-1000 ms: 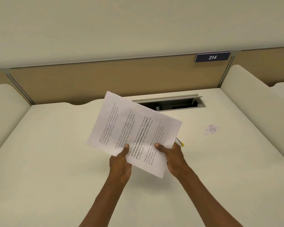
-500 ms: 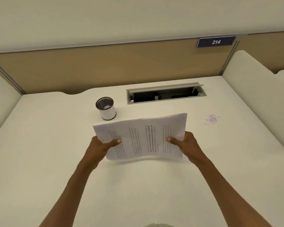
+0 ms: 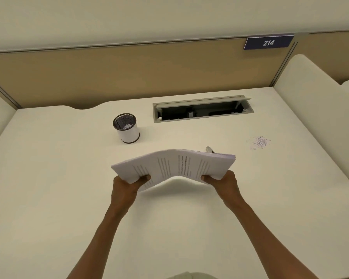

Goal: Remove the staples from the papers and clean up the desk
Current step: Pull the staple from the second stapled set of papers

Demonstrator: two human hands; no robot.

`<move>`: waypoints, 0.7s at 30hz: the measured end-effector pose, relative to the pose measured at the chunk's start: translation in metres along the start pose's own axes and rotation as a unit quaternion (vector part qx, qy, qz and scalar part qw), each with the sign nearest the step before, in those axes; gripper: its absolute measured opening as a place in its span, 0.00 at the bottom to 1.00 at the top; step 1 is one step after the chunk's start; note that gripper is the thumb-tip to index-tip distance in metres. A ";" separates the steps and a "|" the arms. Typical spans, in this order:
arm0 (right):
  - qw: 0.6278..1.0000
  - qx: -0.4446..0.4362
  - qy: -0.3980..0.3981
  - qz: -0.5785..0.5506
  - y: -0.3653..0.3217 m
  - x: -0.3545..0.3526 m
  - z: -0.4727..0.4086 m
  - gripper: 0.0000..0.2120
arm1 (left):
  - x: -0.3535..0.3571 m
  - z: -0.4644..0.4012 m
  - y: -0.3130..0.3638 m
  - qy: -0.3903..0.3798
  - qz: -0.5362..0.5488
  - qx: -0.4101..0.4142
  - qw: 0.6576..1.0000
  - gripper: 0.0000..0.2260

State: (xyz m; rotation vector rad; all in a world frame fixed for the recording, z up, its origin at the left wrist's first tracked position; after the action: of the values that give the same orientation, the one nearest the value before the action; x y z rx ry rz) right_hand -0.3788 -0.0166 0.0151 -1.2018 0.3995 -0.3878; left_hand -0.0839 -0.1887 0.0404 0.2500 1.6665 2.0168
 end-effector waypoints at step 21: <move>0.970 0.047 -0.153 -0.180 -0.021 0.036 0.002 0.17 | -0.028 0.004 0.002 -0.087 0.079 -0.137 0.983 0.25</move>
State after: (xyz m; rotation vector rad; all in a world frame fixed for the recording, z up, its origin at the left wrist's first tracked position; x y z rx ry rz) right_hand -0.3482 -0.0392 0.0323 -1.2191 -0.1077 -0.5171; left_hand -0.0586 -0.1992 0.0487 0.4590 1.2799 2.2411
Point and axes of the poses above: each hand's wrist, its own z-axis away from the middle knuckle, its own x-axis out of the palm, y = z × x, the point moved 10 cm from there along -z, towards the middle knuckle, and after that the axes turned 11 degrees about -y, right-handed, at the moved point
